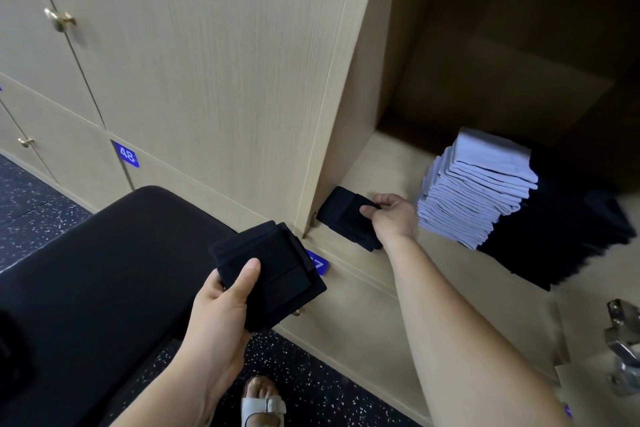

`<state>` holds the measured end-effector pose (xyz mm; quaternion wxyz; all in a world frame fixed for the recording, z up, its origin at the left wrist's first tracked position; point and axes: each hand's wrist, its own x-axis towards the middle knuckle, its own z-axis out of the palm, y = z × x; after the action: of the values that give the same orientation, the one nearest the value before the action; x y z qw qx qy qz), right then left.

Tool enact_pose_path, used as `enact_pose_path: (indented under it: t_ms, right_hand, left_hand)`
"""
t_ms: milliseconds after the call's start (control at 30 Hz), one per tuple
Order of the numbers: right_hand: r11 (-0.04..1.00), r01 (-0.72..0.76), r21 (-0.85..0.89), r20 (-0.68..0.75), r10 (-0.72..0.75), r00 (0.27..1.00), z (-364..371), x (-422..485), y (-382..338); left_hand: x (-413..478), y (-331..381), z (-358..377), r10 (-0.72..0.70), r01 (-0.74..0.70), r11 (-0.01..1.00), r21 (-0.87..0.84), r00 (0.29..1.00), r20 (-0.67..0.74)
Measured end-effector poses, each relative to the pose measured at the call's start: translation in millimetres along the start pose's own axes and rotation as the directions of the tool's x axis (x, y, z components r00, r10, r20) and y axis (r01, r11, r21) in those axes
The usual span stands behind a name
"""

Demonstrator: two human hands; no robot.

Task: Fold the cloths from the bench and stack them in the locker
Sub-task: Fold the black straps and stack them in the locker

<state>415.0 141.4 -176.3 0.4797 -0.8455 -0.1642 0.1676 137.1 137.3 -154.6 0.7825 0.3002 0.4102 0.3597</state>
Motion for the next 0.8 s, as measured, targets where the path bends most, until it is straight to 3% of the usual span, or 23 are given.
enact_pose_path:
  t_ms: [133,233,367,500,800]
  right_hand:
    - [0.988,0.09,-0.122,-0.029,-0.094,0.995,-11.4,-13.8,-9.7]
    - [0.984,0.174,-0.029,-0.006,-0.174,0.985,-25.5,-48.0,-29.4]
    - [0.958,0.246,0.149,0.213,-0.274,0.938,-40.4,-122.9,-56.0]
    - [0.945,0.309,0.107,0.449,-0.323,0.833,-43.0,-183.2,-55.0]
    - [0.889,0.456,-0.033,0.462,-0.391,0.796,-40.8,-241.8,-53.7]
  left_hand:
    - [-6.7,6.0,-1.5,0.01,-0.01,1.0,-0.003,1.0,0.001]
    - [-16.7,12.0,-1.4,0.013,-0.013,1.0,-0.003,1.0,0.011]
    - [-37.6,18.8,-1.5,0.011,-0.011,1.0,-0.029,1.0,0.018]
    - [-63.1,25.6,-4.5,0.029,-0.027,0.998,-0.05,0.999,0.031]
    - [-97.8,36.3,-5.2,0.02,-0.019,0.991,-0.131,1.0,0.004]
